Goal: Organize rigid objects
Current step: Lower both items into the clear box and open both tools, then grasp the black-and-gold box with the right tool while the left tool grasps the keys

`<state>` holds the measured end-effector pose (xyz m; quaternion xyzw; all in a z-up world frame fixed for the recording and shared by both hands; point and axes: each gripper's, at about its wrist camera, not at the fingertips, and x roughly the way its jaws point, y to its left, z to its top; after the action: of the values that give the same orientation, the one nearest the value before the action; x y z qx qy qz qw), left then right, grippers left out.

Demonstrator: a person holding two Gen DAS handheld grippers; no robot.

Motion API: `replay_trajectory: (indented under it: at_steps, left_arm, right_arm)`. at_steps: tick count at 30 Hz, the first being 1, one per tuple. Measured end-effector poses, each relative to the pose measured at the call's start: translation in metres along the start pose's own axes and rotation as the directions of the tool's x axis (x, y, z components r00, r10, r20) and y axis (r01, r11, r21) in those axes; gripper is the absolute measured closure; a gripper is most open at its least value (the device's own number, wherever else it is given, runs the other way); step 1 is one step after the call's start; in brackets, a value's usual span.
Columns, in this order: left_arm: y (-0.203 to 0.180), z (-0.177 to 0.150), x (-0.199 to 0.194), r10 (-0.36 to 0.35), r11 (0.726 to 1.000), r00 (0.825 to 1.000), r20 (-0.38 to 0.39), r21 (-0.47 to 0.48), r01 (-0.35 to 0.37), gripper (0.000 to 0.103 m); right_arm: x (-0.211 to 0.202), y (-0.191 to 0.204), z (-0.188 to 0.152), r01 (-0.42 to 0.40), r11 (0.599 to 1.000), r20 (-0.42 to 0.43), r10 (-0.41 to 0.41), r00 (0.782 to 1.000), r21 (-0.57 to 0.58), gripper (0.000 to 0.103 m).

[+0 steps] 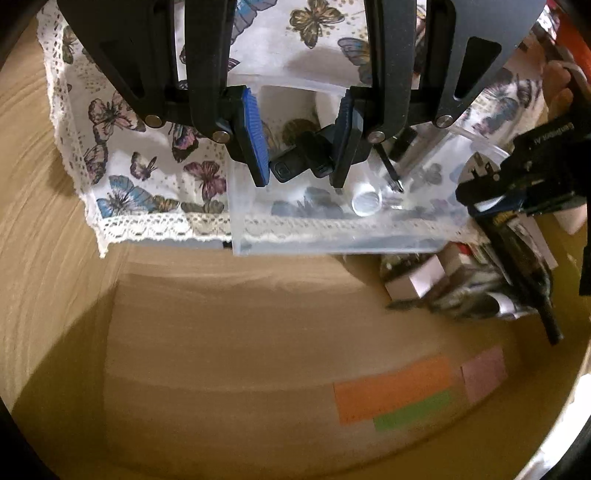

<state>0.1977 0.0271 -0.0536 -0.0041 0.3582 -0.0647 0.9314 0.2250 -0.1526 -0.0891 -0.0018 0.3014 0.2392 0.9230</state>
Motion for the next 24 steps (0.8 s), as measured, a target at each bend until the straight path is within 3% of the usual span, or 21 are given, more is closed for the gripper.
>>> replay_trajectory:
  at_steps: [8, 12, 14, 18, 20, 22, 24]
  left_arm:
    - [-0.011, -0.005, 0.032, -0.02, 0.999, 0.996, -0.087, 0.032, 0.023, 0.075]
    - [-0.014, -0.005, 0.035, -0.018, 0.999, 0.996, -0.09, 0.042, 0.021, 0.075]
    - [-0.013, -0.005, 0.032, -0.018, 0.999, 0.996, -0.085, 0.039, 0.022, 0.075]
    - [-0.013, -0.004, 0.024, -0.019, 0.999, 0.997, -0.076, 0.031, 0.022, 0.074]
    - [-0.013, -0.003, 0.018, -0.021, 0.999, 0.997, -0.071, 0.027, 0.023, 0.069]
    - [-0.011, -0.003, 0.009, -0.018, 1.0, 0.998, -0.055, 0.016, 0.019, 0.046]
    - [-0.01, -0.003, -0.001, -0.011, 1.0, 1.0, -0.025, 0.011, 0.011, 0.039]
  right_arm:
    - [0.017, 0.007, -0.007, 0.011, 0.999, -0.047, -0.013, 0.999, -0.037, 0.072]
    - [0.017, 0.011, -0.008, 0.01, 0.998, -0.051, -0.013, 0.999, -0.059, 0.068]
    - [0.015, 0.011, -0.007, 0.011, 0.998, -0.043, -0.014, 0.999, -0.062, 0.061]
    - [0.007, 0.013, -0.005, 0.005, 0.998, -0.023, -0.006, 1.0, -0.061, 0.06]
    - [0.002, 0.014, -0.003, 0.001, 0.998, -0.011, -0.002, 1.0, -0.06, 0.059]
    - [-0.004, 0.016, -0.002, -0.003, 0.998, 0.003, 0.003, 1.0, -0.064, 0.059]
    - [-0.012, 0.019, -0.001, -0.008, 0.998, 0.019, 0.009, 1.0, -0.069, 0.059]
